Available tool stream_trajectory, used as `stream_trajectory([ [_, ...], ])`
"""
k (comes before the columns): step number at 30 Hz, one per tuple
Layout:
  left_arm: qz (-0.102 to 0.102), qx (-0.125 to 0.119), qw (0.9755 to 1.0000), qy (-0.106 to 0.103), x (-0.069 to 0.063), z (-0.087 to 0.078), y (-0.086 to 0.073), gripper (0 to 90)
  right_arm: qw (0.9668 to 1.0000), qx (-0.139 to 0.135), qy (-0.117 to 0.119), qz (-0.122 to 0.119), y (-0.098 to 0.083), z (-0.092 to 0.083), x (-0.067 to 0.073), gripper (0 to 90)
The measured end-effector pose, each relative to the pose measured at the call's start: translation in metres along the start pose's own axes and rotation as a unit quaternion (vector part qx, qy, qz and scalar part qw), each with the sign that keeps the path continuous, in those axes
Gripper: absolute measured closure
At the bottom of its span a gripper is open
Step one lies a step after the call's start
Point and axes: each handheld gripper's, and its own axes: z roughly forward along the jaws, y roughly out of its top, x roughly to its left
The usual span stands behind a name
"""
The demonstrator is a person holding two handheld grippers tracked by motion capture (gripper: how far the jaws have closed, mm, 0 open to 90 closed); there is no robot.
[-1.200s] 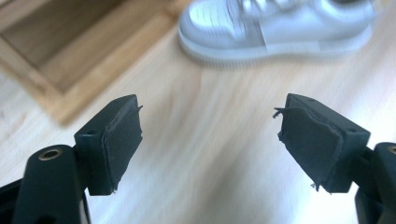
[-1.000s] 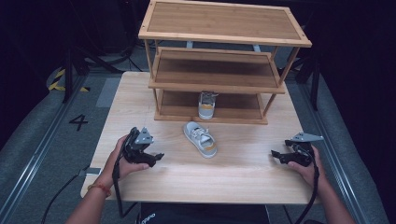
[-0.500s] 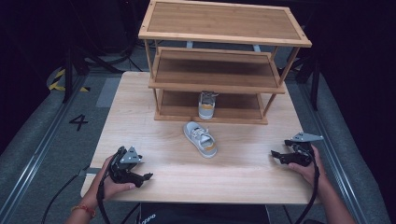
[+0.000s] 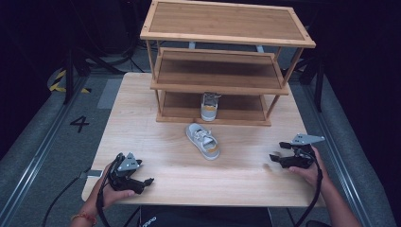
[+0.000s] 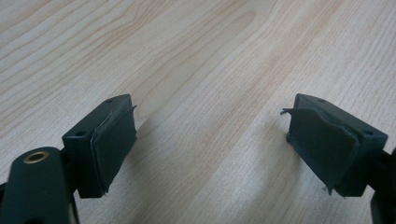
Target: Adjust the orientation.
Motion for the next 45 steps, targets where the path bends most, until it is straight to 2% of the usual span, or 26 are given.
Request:
stream_trajectory([
  [3, 0.002, 0.001, 1.0000, 0.000, 0.001, 0.000, 0.001, 15.5, 0.9991, 0.002, 0.024, -0.035, 0.019, 0.006, 0.013, 27.8],
  [4, 0.002, 0.001, 1.0000, 0.000, 0.001, 0.000, 0.001, 15.5, 0.9991, 0.002, 0.024, -0.035, 0.019, 0.006, 0.013, 27.8],
  [5, -0.001, 0.000, 1.0000, 0.001, 0.001, 0.001, 0.001, 15.4, 0.9977, 0.006, 0.036, -0.058, 0.031, 0.010, 0.023, 28.3],
  [8, -0.003, 0.000, 1.0000, 0.001, 0.000, 0.001, 0.001, 15.5, 0.9962, 0.007, 0.045, -0.074, 0.040, 0.014, 0.031, 28.5],
  [10, -0.004, 0.000, 1.0000, 0.002, 0.000, 0.001, 0.001, 15.5, 0.9936, 0.004, 0.064, -0.093, 0.054, 0.020, 0.042, 28.5],
  [11, -0.004, 0.000, 1.0000, 0.002, 0.000, 0.001, 0.001, 15.5, 0.9936, 0.004, 0.064, -0.093, 0.054, 0.020, 0.042, 28.5],
  [13, -0.004, 0.000, 1.0000, 0.002, 0.000, 0.001, 0.001, 15.5, 0.9908, 0.003, 0.077, -0.111, 0.069, 0.028, 0.052, 28.3],
  [17, -0.004, 0.000, 1.0000, 0.002, 0.000, 0.001, 0.001, 15.6, 0.9858, -0.002, 0.103, -0.132, 0.090, 0.042, 0.067, 28.1],
  [21, -0.004, 0.001, 1.0000, 0.002, 0.000, 0.001, 0.001, 15.6, 0.9825, 0.007, 0.114, -0.147, 0.103, 0.058, 0.077, 27.1],
  [22, -0.004, 0.001, 1.0000, 0.002, 0.000, 0.001, 0.001, 15.7, 0.9809, 0.008, 0.116, -0.156, 0.107, 0.060, 0.079, 26.9],
  [24, -0.004, 0.000, 1.0000, 0.000, 0.001, 0.001, 0.001, 16.0, 0.9754, 0.010, 0.131, -0.177, 0.115, 0.063, 0.083, 26.0],
  [27, -0.004, 0.003, 1.0000, -0.001, 0.002, 0.001, 0.002, 16.1, 0.9696, 0.006, 0.153, -0.191, 0.128, 0.066, 0.088, 26.6],
  [30, -0.005, 0.003, 1.0000, -0.001, 0.001, 0.001, 0.002, 16.2, 0.9665, 0.031, 0.154, -0.203, 0.135, 0.078, 0.097, 27.0],
  [31, -0.005, 0.003, 1.0000, -0.001, 0.001, 0.001, 0.002, 16.2, 0.9644, 0.039, 0.154, -0.212, 0.136, 0.083, 0.101, 27.2],
  [34, 0.000, 0.004, 1.0000, 0.001, 0.002, 0.000, 0.001, 16.2, 0.9600, 0.041, 0.161, -0.225, 0.138, 0.089, 0.111, 27.9],
  [35, 0.000, 0.004, 1.0000, 0.001, 0.002, 0.000, 0.001, 16.3, 0.9600, 0.041, 0.161, -0.225, 0.138, 0.089, 0.111, 27.9],
  [36, -0.001, 0.000, 1.0000, 0.001, 0.002, 0.000, 0.001, 16.3, 0.9580, 0.040, 0.169, -0.228, 0.142, 0.093, 0.118, 29.2],
  [37, -0.001, 0.000, 1.0000, 0.001, 0.002, 0.000, 0.001, 16.4, 0.9580, 0.040, 0.169, -0.228, 0.142, 0.093, 0.118, 29.2],
  [38, -0.001, 0.000, 1.0000, 0.001, 0.002, 0.000, 0.001, 16.4, 0.9558, 0.046, 0.170, -0.235, 0.144, 0.097, 0.124, 29.2],
  [39, -0.001, 0.000, 1.0000, 0.001, 0.002, 0.000, 0.001, 16.4, 0.9558, 0.046, 0.170, -0.235, 0.144, 0.097, 0.124, 29.2],
  [45, -0.001, 0.001, 1.0000, 0.001, 0.002, 0.000, 0.001, 16.5, 0.9432, 0.088, 0.175, -0.268, 0.150, 0.112, 0.136, 33.3],
])
